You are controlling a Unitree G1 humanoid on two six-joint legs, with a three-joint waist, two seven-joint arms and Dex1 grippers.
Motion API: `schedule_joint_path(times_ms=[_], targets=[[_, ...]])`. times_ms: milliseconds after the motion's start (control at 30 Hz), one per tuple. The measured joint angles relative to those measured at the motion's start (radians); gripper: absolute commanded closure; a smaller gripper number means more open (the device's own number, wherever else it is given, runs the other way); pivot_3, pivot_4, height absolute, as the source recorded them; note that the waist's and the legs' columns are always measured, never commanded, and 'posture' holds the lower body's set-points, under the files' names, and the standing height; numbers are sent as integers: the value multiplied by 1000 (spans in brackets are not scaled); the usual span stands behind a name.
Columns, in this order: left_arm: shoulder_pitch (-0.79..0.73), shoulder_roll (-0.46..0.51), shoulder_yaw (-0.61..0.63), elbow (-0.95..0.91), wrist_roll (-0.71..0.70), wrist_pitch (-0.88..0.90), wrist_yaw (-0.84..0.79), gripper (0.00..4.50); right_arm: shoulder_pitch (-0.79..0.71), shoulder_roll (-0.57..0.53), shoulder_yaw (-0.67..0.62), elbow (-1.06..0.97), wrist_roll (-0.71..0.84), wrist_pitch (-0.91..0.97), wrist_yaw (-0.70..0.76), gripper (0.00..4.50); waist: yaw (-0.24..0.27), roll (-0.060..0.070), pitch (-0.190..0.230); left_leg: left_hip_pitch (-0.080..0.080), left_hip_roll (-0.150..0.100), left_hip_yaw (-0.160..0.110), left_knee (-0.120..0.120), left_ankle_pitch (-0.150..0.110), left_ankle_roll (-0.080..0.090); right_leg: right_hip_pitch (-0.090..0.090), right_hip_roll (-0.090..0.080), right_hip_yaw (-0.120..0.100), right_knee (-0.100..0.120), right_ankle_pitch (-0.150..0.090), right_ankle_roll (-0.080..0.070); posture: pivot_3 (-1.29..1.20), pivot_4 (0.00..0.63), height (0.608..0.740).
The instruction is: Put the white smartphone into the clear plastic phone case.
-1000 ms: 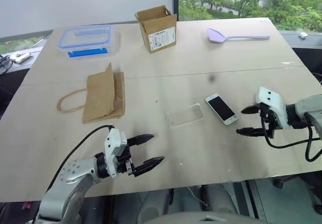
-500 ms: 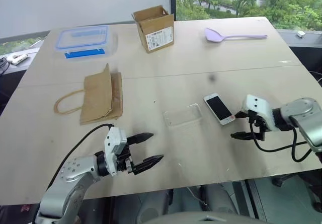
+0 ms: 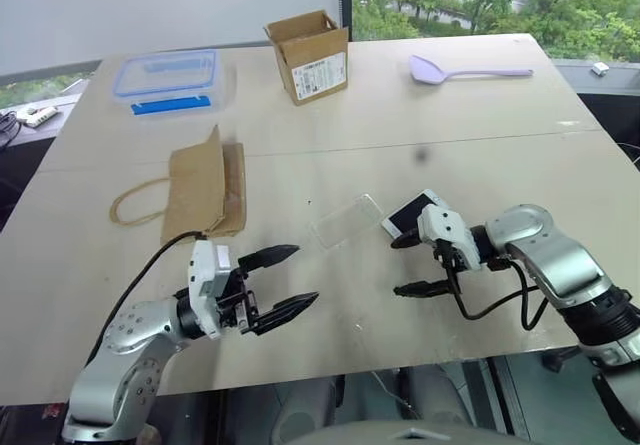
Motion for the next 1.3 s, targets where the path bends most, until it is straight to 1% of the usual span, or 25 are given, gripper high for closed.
schedule_joint_path(times_ms=[100, 167, 233, 333, 400, 467, 533, 667, 800, 833, 867, 933, 1000, 1067, 1167, 1300], targets=[[10, -3, 2, 1, 1, -10, -1, 40, -12, -54, -42, -18, 25, -26, 26, 0, -2, 0, 0, 0, 0, 0, 0, 0, 0, 0, 0, 0, 0, 0, 0, 0, 150, 740], [11, -6, 2, 7, 4, -16, -1, 40, -51, -89, -57, -9, 25, -64, 47, 0, -7, 0, 0, 1, 1, 0, 0, 0, 0, 0, 1, 0, 0, 0, 0, 0, 150, 740], [6, -9, 0, 12, 4, -19, -1, 40, -113, -103, -62, 44, -13, -158, 58, 0, -11, 0, 0, 1, 1, 1, 0, 0, 0, 0, 1, 1, 1, 0, 0, 0, 150, 740], [-4, -12, -6, 16, 4, -21, -4, 40, -229, -107, -15, 236, -130, -378, 87, 0, -10, 0, 0, 2, 1, 2, 0, 0, 0, 0, 5, 1, 2, 0, 0, 0, 150, 740], [-5, -11, -12, 19, 4, -22, -14, 40, -292, -74, 40, 390, -192, -504, 119, 0, -11, 0, 0, 2, 1, 2, 0, 0, 0, 0, 5, 1, 2, 0, 0, 0, 150, 740], [-10, -8, -18, 21, 2, -22, -24, 40, -353, -17, 92, 549, -252, -617, 136, 0, -14, 0, 0, 1, 1, 3, 0, 0, 0, -2, 5, 3, 3, 0, 0, 0, 150, 740], [-11, -7, -14, 20, 1, -23, -27, 40, -399, 22, 126, 666, -294, -705, 144, 0, -13, 0, 0, 0, 1, 3, 0, 0, 0, -3, 5, 3, 3, 0, 0, 0, 150, 740], [26, -4, 5, 14, 0, -23, -21, 40, -527, 114, 157, 922, -353, -862, 149, 0, -23, 0, 0, 1, 1, 4, 0, 0, 0, -3, 5, 4, 3, 0, 0, 0, 150, 740], [91, -17, 10, -35, 0, -24, 5, 40, -636, 193, 166, 1158, -406, -983, 143, 0, -35, 0, 0, 3, 1, 4, 0, 0, -1, -2, 5, 5, 5, 0, 0, 0, 150, 740], [95, -20, 10, -41, 0, -25, 8, 40, -645, 200, 167, 1175, -414, -990, 141, 0, -36, 0, 0, 4, 1, 5, 0, 1, -1, -1, 6, 6, 6, 0, -1, 0, 150, 740], [112, -26, 13, -55, 0, -28, 21, 40, -677, 222, 176, 1237, -434, -1016, 130, 0, -38, 0, 0, 7, 1, 6, 0, 1, -1, 0, 6, 7, 7, 1, -2, 0, 150, 740], [129, -32, 13, -74, 0, -31, 33, 40, -705, 246, 194, 1297, -469, -1044, 110, 0, -37, 0, 0, 19, 2, 8, -2, -1, 1, 10, 7, 9, 7, 1, -3, 0, 150, 740], [151, -36, 15, -89, 1, -41, 46, 40, -734, 272, 209, 1360, -507, -1063, 89, 0, -38, 0, 0, 26, 2, 8, -2, -1, 3, 17, 9, 10, 7, 0, -4, 0, 150, 740], [172, -40, 17, -99, 1, -45, 58, 40, -753, 295, 217, 1407, -543, -1065, 70, 0, -38, 0, -1, 37, 3, 8, -3, -2, 3, 28, 10, 10, 7, -2, -7, 0, 150, 740], [196, -41, 24, -116, 1, -50, 68, 40, -769, 317, 216, 1444, -569, -1041, 64, 0, -38, -3, -3, 42, 4, 8, -2, -2, 3, 32, 12, 10, 7, -2, -7, 0, 150, 740], [226, -42, 27, -140, 1, -58, 87, 40, -778, 337, 205, 1463, -578, -991, 81, 0, -39, -4, -6, 43, 5, 8, -3, -2, 3, 33, 13, 11, 7, -2, -7, 0, 150, 740]])
